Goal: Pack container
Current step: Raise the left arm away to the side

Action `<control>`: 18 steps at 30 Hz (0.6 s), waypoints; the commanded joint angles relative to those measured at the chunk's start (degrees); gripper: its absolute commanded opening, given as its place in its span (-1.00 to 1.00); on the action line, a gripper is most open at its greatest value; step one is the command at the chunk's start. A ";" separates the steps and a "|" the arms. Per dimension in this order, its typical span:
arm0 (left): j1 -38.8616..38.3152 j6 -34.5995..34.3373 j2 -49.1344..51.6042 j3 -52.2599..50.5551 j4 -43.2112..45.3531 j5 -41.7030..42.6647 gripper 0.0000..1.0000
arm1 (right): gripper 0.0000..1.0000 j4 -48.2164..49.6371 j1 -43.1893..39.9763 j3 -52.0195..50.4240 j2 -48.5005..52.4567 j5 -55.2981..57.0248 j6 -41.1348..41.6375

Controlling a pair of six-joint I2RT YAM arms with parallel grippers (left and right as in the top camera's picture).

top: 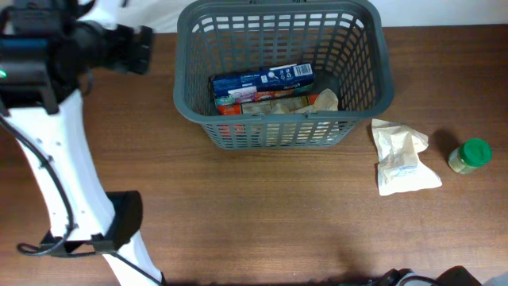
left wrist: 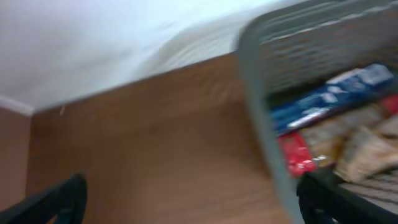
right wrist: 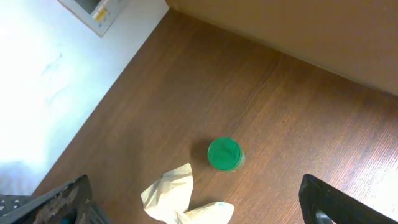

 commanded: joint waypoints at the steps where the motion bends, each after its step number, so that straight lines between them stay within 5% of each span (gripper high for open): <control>1: 2.21 -3.28 0.02 -0.42 -0.17 -0.46 0.99 | 0.98 0.00 -0.26 0.22 0.13 0.52 0.24; 6: 2.56 -3.28 0.02 -0.42 -0.17 -0.46 0.99 | 0.98 -0.13 -0.26 0.22 0.13 -0.72 0.26; 12: 2.51 -3.28 0.02 -0.39 -0.17 -0.46 0.99 | 0.98 4.00 -0.24 0.22 0.20 -15.02 0.24; 18: 2.51 -3.28 0.02 -0.39 -0.17 -0.46 0.99 | 0.98 4.92 3.96 -7.43 3.34 0.87 -0.22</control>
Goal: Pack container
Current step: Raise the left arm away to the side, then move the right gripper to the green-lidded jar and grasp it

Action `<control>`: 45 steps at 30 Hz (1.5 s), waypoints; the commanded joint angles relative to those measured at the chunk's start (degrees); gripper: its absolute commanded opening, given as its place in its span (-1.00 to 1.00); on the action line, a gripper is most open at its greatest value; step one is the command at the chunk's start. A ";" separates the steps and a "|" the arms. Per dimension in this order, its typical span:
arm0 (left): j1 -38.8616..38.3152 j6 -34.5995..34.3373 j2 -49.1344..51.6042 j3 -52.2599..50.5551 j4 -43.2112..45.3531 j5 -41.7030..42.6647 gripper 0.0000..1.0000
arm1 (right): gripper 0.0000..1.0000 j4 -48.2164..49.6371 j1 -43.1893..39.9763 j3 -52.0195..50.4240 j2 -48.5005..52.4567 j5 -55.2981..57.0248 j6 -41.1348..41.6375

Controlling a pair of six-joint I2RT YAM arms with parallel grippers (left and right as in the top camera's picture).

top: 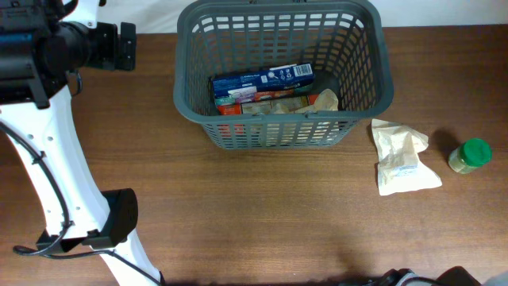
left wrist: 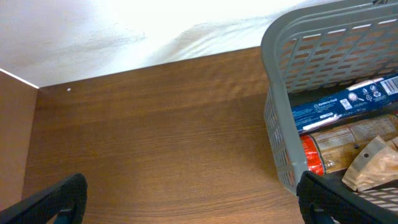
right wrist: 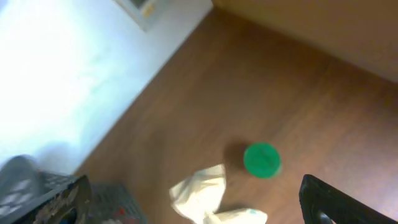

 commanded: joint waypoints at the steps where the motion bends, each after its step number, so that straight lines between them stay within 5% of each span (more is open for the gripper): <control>1: 0.24 -0.76 -0.24 0.00 -0.11 -0.20 0.99 | 0.97 1.86 3.02 -7.76 4.68 10.58 -0.11; 8: 0.24 -0.76 -0.24 0.00 -0.11 -0.20 0.99 | 1.00 6.56 2.97 -14.73 17.53 10.91 1.86; 11: 0.24 -0.76 -0.24 0.00 -0.11 -0.20 0.99 | 0.82 7.08 3.61 -14.73 24.98 10.47 2.56; 16: 0.24 -0.76 -0.24 0.00 -0.11 -0.20 0.99 | 0.81 7.50 4.17 -14.73 30.67 13.46 4.79; 45: 0.24 -0.76 -0.24 0.00 -0.11 -0.20 0.99 | 0.79 15.85 5.57 -26.40 32.68 16.02 5.49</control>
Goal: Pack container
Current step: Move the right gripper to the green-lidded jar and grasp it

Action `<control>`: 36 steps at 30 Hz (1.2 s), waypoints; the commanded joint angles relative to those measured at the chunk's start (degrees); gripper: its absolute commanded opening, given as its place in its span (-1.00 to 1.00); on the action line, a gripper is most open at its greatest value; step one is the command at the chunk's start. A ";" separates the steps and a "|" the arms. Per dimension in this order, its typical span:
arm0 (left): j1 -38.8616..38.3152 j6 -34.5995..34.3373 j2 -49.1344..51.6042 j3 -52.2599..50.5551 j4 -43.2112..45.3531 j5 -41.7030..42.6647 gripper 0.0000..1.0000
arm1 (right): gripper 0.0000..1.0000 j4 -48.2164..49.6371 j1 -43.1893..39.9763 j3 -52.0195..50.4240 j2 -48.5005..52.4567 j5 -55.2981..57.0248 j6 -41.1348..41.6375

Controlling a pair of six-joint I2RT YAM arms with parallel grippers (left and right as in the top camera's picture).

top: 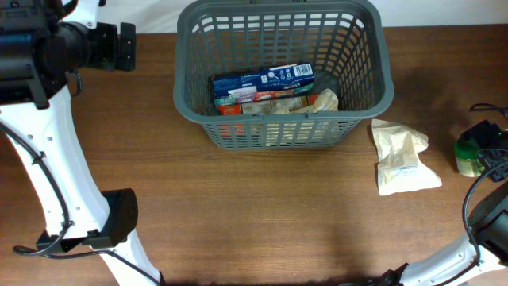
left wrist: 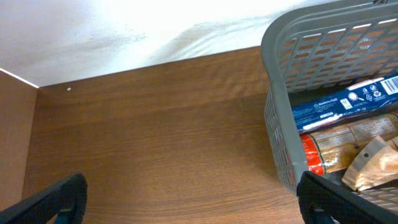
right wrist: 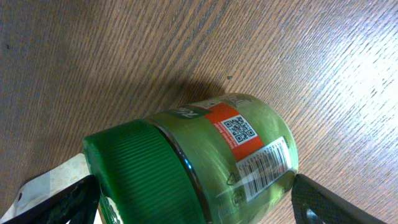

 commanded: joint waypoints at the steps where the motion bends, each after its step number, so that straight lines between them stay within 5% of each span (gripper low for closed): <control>1: 0.24 -0.76 -0.24 0.00 -0.02 -0.20 0.99 | 0.79 -0.42 -0.33 -2.10 2.16 2.38 -0.11; 36: 0.24 -0.76 -0.24 0.00 -0.02 -0.20 0.99 | 0.98 -1.68 -0.37 -0.52 0.09 -1.27 -0.79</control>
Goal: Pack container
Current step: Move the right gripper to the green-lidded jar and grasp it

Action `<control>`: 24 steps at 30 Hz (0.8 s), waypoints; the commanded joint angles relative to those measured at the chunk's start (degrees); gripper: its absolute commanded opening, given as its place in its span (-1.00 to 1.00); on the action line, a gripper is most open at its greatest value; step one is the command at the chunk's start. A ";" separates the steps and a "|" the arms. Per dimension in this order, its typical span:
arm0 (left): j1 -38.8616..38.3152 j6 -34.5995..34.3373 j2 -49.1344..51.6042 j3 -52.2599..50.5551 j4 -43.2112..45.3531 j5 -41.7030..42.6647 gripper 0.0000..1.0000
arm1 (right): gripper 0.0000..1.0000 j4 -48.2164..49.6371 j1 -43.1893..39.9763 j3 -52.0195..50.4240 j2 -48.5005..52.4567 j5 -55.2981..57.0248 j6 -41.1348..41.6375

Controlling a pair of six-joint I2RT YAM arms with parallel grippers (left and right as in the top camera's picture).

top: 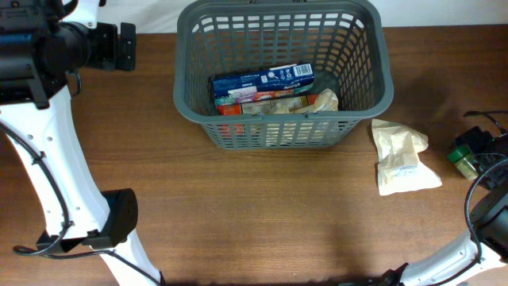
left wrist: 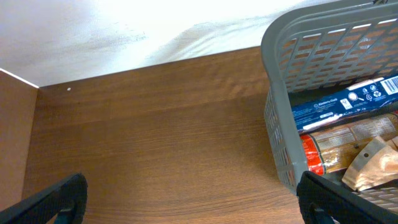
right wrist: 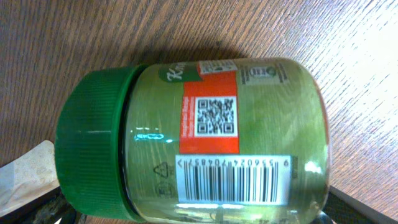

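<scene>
The green-lidded jar (right wrist: 205, 137) of greenish seasoning fills the right wrist view, lying crosswise between my right gripper's (right wrist: 202, 214) fingers, lid towards the left finger. The jaws stand wide, so the gripper is open around it. Overhead, the jar (top: 463, 157) sits at the table's right edge with the right gripper (top: 470, 152) partly covering it. The grey basket (top: 184, 99) at the back middle holds a blue box (top: 262, 79) and brown packets. My left gripper (left wrist: 193, 202) hangs open over bare wood left of the basket (left wrist: 280, 130).
A white crumpled pouch (top: 401, 155) lies on the table between the basket and the jar; its corner (right wrist: 25, 171) shows beside the jar's lid. The left arm's white links run along the table's left side. A white wall lies behind the table.
The right gripper has come closer round the jar, which now lies straight across the jaws rather than slanted. Overhead, the jar sits slightly further left. The left arm has not moved.
At first the right gripper was high above the jar and pouch, and the left gripper was swinging away from the basket. Then the left gripper was still beside the basket. Later the right gripper was low at the jar, and now straddles it.
</scene>
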 commanded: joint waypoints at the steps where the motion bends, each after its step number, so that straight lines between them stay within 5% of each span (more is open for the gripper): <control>1: 0.24 -0.76 -0.24 0.00 -0.02 -0.20 0.99 | 0.97 0.11 -0.22 1.09 -1.22 -0.35 -0.46; 24: 0.24 -0.76 -0.24 0.00 -0.02 -0.20 0.99 | 0.98 4.09 -0.22 0.96 -0.55 1.73 -0.44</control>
